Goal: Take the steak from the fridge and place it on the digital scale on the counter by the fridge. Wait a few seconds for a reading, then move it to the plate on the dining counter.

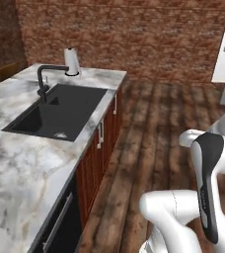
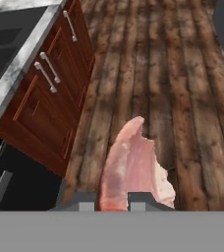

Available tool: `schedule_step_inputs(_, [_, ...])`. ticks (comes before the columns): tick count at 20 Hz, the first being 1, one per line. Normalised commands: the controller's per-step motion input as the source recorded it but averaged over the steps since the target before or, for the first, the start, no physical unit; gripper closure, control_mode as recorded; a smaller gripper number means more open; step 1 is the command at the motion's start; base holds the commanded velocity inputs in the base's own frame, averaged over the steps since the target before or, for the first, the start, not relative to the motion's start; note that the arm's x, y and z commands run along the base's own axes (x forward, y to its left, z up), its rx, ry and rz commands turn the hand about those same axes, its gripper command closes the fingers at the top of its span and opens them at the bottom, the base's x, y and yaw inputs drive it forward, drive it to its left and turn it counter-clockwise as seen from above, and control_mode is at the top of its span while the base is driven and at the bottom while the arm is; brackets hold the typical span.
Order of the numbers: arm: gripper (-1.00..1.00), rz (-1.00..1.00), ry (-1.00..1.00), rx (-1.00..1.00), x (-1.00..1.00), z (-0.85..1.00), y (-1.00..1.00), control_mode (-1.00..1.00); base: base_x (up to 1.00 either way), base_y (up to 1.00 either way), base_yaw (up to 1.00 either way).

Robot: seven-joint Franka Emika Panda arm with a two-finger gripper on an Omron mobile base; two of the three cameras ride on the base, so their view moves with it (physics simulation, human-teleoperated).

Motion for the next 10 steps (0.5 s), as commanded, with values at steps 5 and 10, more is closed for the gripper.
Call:
schedule_step_inputs(5, [1.0,0.0,0.0,0.0,0.0,0.0,0.0,1.0,-1.0,0.02,0.21])
schedule_step_inputs(10, [1.0,0.0,0.0,0.0,0.0,0.0,0.0,1.0,-1.0,0.13,0.19])
